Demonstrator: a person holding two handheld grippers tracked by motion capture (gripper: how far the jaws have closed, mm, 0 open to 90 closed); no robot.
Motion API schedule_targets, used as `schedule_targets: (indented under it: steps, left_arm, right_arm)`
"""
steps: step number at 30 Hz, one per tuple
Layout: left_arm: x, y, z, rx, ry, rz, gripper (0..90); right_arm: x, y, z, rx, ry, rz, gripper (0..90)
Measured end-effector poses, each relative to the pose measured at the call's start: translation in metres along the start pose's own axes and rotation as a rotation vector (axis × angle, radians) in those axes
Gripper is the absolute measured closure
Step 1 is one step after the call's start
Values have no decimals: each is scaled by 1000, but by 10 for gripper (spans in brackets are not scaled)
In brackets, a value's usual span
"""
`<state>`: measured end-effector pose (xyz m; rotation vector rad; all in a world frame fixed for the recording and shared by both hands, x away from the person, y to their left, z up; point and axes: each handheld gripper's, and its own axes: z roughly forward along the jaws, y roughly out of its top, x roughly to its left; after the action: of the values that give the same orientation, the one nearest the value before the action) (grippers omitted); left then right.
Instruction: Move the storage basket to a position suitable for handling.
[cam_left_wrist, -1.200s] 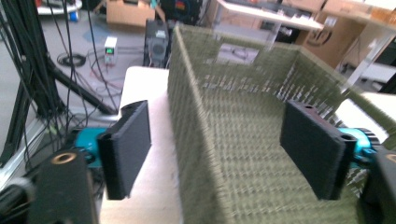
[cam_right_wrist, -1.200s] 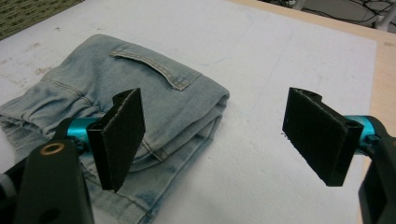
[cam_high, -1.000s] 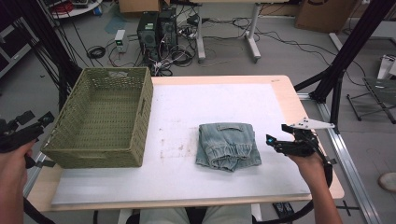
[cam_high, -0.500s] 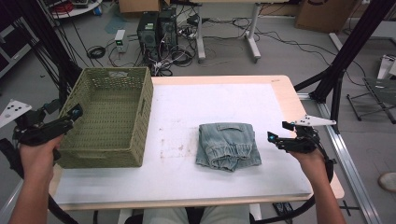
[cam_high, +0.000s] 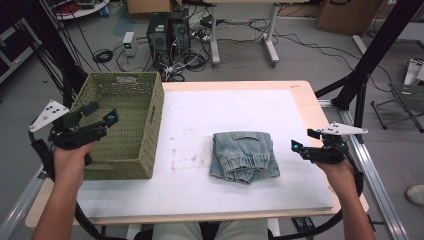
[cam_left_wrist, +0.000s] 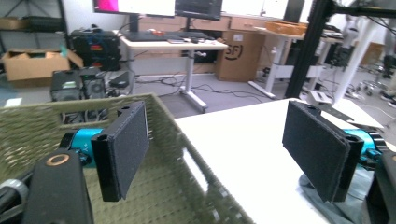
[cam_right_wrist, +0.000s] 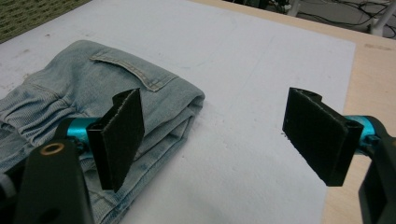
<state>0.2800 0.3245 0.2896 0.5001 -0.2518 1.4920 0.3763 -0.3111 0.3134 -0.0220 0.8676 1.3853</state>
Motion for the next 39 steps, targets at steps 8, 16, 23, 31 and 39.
schedule_targets:
  steps: [8,16,23,31,39]
  left_arm:
    - [-32,8,20,3,-86,29,225]
    - [-65,-1,44,24,-157,24,225]
    - [-96,-12,70,47,-217,34,225]
    - [-128,-23,99,76,-278,46,225]
    - [-146,-33,112,81,-318,58,221]
  right_arm:
    - [0,-3,-5,-1,-5,5,212]
    - [0,-6,-8,-9,-5,4,212]
    - [0,-10,-8,-6,4,-1,212]
    - [-3,-18,-10,-6,-1,10,212]
    - [-4,-18,-15,-5,-5,4,212]
